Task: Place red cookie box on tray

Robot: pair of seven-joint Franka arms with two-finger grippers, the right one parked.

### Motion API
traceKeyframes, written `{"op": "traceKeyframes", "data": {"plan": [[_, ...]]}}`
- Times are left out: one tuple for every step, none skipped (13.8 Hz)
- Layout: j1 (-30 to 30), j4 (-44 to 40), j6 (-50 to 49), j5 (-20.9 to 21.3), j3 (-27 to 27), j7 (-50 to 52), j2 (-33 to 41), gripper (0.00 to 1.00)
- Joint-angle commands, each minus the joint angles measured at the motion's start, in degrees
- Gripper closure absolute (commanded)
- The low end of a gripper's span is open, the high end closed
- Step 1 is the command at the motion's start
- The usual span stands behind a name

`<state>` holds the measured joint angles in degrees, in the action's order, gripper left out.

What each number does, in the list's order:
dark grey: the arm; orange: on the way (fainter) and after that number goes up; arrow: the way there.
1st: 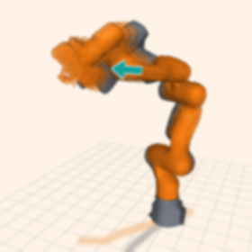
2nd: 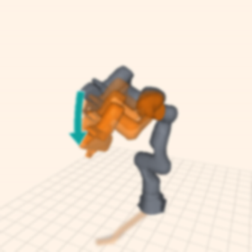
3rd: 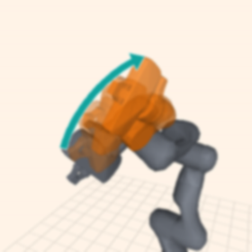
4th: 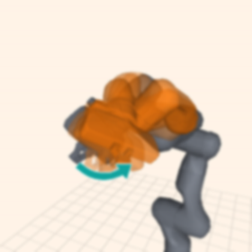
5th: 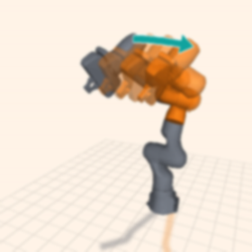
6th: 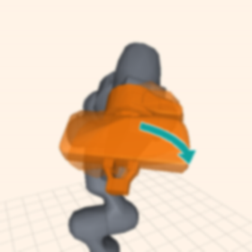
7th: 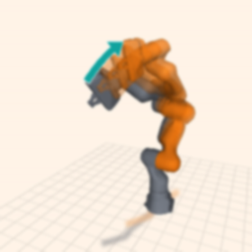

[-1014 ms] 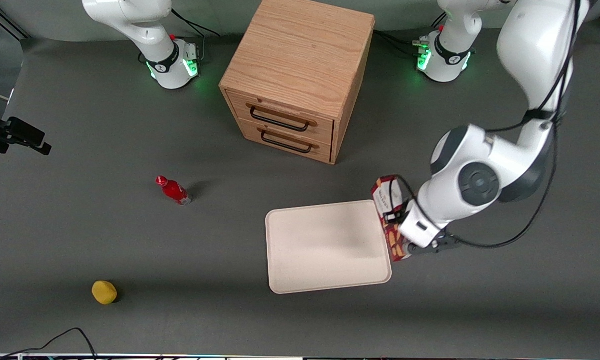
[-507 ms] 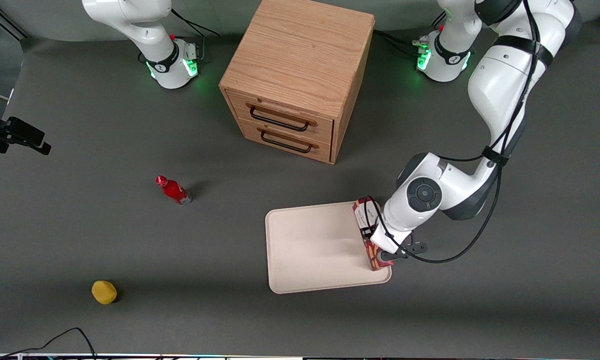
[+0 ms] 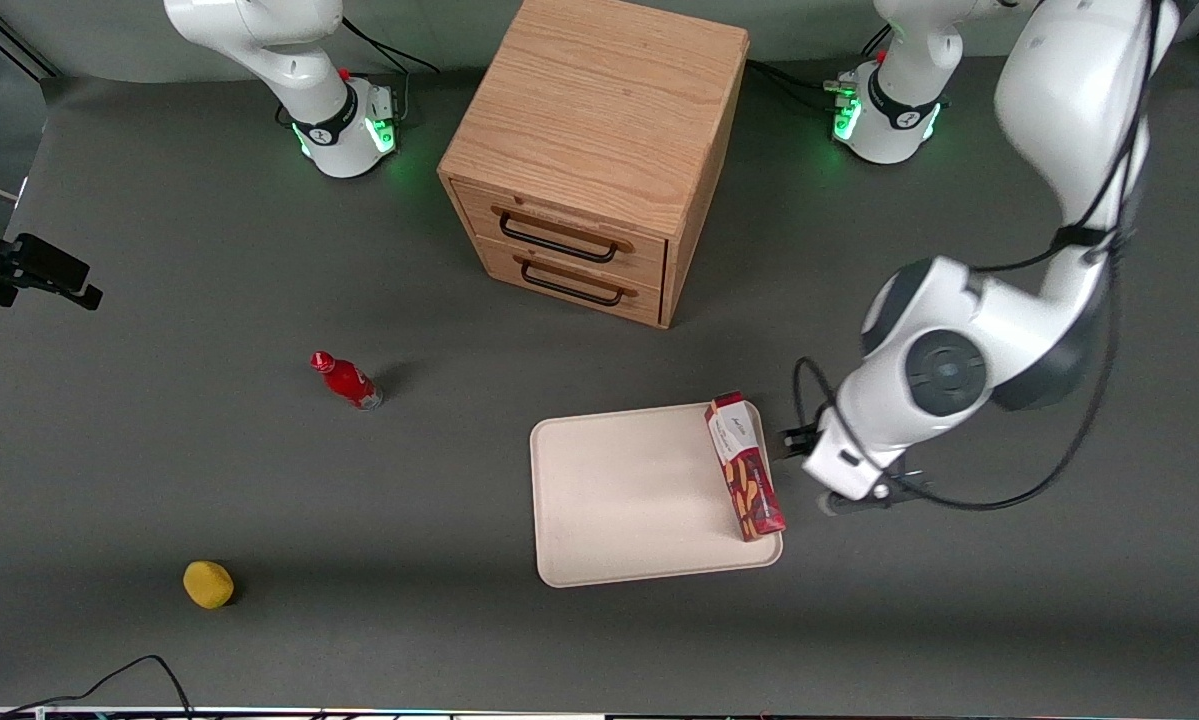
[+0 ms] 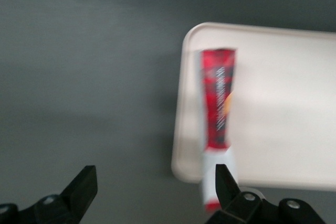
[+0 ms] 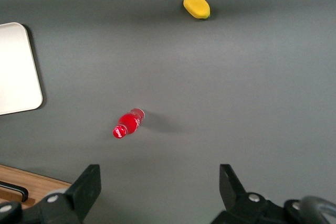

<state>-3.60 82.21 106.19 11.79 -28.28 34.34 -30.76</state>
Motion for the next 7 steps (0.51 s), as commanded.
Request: {"op": "traceKeyframes", "data": {"plan": [[-0.4,1.7,-10.4,-6.9,8.0,-13.6,11.0,0.00],[-0.4,2.0,-14.0,-8.9,10.9,-18.0,14.4,0.00],[-0.4,2.1,-18.1,-9.8,14.2,-22.4,17.5,0.00],[-0.4,2.5,-21.1,-10.0,16.8,-26.8,20.1,0.00],[-0.5,3.6,-23.3,-10.0,18.9,-30.9,22.2,0.00],[-0.7,5.6,-24.4,-10.0,21.1,-34.7,24.5,0.00],[-0.8,8.3,-24.6,-10.4,22.8,-38.5,26.9,0.00]]}}
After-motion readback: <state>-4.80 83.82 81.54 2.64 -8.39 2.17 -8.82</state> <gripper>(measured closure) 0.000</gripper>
